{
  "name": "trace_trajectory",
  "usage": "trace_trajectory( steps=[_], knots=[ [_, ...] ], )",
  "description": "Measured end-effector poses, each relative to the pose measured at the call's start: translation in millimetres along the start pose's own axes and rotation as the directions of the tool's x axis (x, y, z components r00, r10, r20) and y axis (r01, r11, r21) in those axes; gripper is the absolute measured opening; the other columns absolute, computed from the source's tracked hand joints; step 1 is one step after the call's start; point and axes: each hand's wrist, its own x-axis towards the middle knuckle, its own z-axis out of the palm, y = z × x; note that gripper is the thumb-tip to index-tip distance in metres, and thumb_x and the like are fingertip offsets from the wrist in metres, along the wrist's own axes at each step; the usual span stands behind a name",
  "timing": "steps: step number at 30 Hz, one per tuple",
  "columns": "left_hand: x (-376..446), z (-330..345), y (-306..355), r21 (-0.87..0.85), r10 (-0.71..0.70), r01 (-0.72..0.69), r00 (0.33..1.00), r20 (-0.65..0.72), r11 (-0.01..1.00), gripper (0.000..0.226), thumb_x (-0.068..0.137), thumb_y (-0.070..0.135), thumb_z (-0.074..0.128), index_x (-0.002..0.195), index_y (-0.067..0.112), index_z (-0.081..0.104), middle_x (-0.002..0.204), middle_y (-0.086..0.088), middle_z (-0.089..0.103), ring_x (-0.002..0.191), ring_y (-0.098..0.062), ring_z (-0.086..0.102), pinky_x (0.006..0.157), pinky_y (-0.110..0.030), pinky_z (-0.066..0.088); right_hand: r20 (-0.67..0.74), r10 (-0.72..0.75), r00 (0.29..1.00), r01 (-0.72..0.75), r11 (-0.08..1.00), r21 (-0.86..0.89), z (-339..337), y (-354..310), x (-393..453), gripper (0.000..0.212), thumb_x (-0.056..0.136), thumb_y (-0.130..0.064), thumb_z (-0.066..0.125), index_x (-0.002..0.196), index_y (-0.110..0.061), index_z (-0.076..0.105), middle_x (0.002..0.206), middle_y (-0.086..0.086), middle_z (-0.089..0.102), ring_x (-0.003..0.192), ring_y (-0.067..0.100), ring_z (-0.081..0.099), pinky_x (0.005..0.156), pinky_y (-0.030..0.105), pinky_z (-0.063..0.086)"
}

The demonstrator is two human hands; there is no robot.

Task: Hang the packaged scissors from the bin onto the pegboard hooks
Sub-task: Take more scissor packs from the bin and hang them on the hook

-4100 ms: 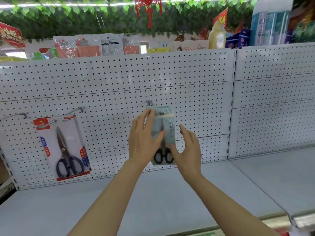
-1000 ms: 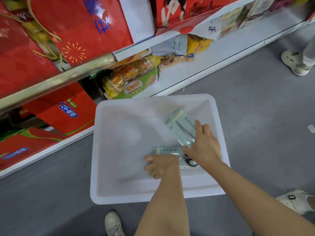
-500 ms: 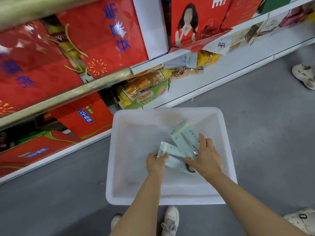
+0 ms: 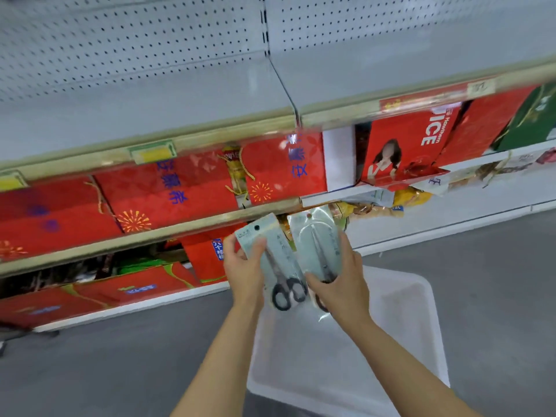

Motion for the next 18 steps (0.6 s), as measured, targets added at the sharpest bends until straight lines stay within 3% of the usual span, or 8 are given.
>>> trace_trajectory(
  steps=[4, 8, 13, 16, 18],
  knots=[
    [15, -20, 73, 0.047, 0.188, -0.186, 0.981, -0.037, 0.981, 0.043, 0.087, 0.02, 0.072, 0.122, 0.032, 0.049, 0.104, -0.006, 0.072, 0.093, -0.022, 0.071, 0.082, -0.048, 0.058, -0.049, -0.128, 0.991, 0.131, 0.989, 0.065, 8, -69, -2, 0.103, 0.07, -0.036, 0.08, 0.15, -0.041, 0.014, 0.137, -0.005, 0.04, 0.124, 0.016, 0.046, 0.09, 0.04, 0.051],
    [25, -45, 146, -0.019, 0.343, -0.346, 0.935, -0.084, 0.938, 0.048, 0.086, 0.014, 0.074, 0.124, 0.029, 0.049, 0.105, -0.004, 0.073, 0.096, -0.016, 0.071, 0.082, -0.034, 0.058, -0.107, -0.217, 0.97, 0.23, 0.964, 0.131, 15, -135, -6, 0.104, 0.071, -0.037, 0.082, 0.151, -0.036, 0.016, 0.145, -0.004, 0.037, 0.132, 0.015, 0.038, 0.099, 0.035, 0.042],
    [42, -80, 229, -0.073, 0.471, -0.484, 0.87, -0.144, 0.872, 0.05, 0.084, 0.008, 0.074, 0.125, 0.029, 0.055, 0.096, 0.004, 0.07, 0.087, -0.005, 0.069, 0.077, -0.02, 0.055, -0.146, -0.316, 0.937, 0.339, 0.924, 0.177, 23, -222, -16, 0.102, 0.074, -0.039, 0.08, 0.152, -0.038, 0.014, 0.144, -0.003, 0.037, 0.127, 0.011, 0.038, 0.093, 0.026, 0.036],
    [56, -101, 268, -0.047, 0.524, -0.536, 0.838, -0.153, 0.843, 0.053, 0.083, 0.015, 0.075, 0.122, 0.045, 0.056, 0.109, -0.001, 0.068, 0.099, -0.014, 0.066, 0.09, -0.039, 0.055, -0.196, -0.365, 0.91, 0.401, 0.895, 0.194, 31, -270, -24, 0.099, 0.075, -0.038, 0.079, 0.152, -0.038, 0.016, 0.144, -0.006, 0.037, 0.13, 0.008, 0.035, 0.093, 0.023, 0.032],
    [62, -113, 294, -0.031, 0.557, -0.568, 0.816, -0.153, 0.823, 0.055, 0.084, 0.019, 0.075, 0.123, 0.051, 0.054, 0.121, 0.006, 0.065, 0.11, -0.018, 0.061, 0.098, -0.044, 0.05, -0.222, -0.409, 0.885, 0.452, 0.869, 0.203, 39, -301, -29, 0.097, 0.076, -0.037, 0.078, 0.152, -0.038, 0.016, 0.144, -0.01, 0.036, 0.123, 0.001, 0.035, 0.092, 0.022, 0.032]
  ],
)
